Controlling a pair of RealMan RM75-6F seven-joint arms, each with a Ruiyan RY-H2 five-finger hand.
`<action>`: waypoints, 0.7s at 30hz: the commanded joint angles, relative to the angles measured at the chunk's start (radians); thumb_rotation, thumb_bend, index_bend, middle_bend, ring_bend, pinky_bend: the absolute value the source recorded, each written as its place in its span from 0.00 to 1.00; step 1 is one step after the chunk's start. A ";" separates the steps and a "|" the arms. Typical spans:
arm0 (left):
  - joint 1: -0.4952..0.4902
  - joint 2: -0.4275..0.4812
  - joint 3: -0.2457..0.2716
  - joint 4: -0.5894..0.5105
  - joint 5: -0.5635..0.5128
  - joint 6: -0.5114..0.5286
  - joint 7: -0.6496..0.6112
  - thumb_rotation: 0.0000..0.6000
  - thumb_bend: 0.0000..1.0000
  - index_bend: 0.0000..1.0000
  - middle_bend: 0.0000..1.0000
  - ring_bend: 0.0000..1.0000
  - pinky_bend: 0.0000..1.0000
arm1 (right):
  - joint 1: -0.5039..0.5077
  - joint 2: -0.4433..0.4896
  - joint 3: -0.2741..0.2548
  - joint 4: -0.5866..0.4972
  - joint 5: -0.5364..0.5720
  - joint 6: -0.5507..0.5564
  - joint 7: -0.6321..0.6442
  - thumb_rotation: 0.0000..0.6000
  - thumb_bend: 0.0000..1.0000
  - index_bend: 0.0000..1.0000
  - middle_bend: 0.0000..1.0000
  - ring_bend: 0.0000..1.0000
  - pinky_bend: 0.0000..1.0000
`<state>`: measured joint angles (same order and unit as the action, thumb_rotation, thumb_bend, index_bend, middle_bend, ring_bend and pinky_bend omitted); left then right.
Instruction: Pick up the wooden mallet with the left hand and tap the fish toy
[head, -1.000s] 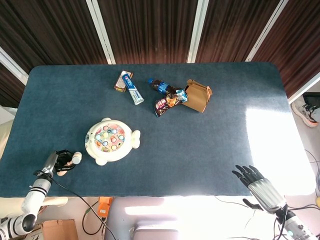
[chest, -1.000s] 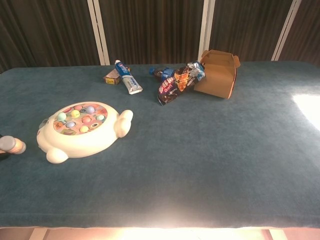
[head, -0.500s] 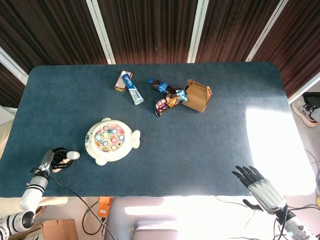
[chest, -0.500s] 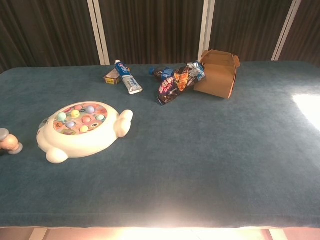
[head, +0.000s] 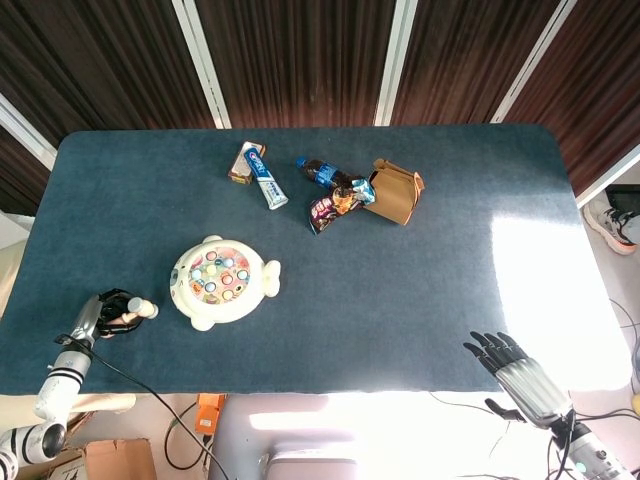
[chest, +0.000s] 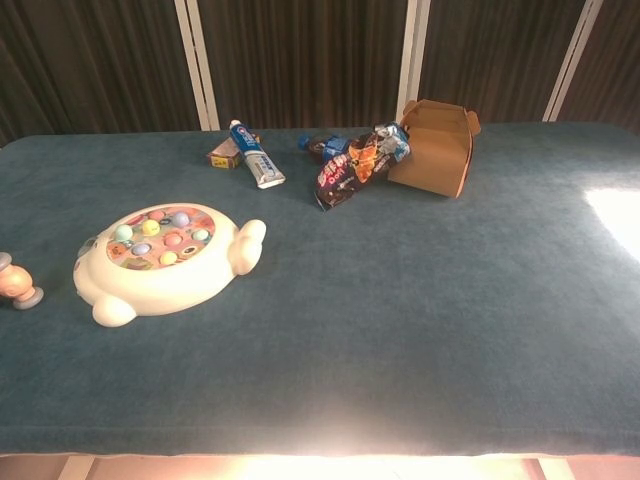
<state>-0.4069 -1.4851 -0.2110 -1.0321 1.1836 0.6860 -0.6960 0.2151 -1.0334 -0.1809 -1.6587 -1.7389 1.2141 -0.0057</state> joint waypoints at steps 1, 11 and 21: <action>0.000 -0.010 0.008 0.018 0.024 0.022 -0.001 1.00 0.21 0.45 0.29 0.18 0.26 | 0.001 0.000 -0.001 -0.001 0.001 -0.003 -0.001 1.00 0.24 0.00 0.00 0.00 0.00; -0.003 -0.042 0.024 0.095 0.054 0.058 0.007 1.00 0.19 0.42 0.26 0.13 0.20 | 0.010 0.011 -0.010 -0.007 -0.009 -0.016 0.025 1.00 0.24 0.00 0.00 0.00 0.00; -0.006 -0.046 0.033 0.114 0.076 0.074 -0.023 1.00 0.17 0.36 0.22 0.10 0.19 | 0.013 0.012 -0.012 -0.010 -0.009 -0.021 0.026 1.00 0.24 0.00 0.00 0.00 0.00</action>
<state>-0.4122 -1.5310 -0.1782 -0.9183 1.2596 0.7598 -0.7178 0.2281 -1.0214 -0.1924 -1.6688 -1.7479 1.1933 0.0206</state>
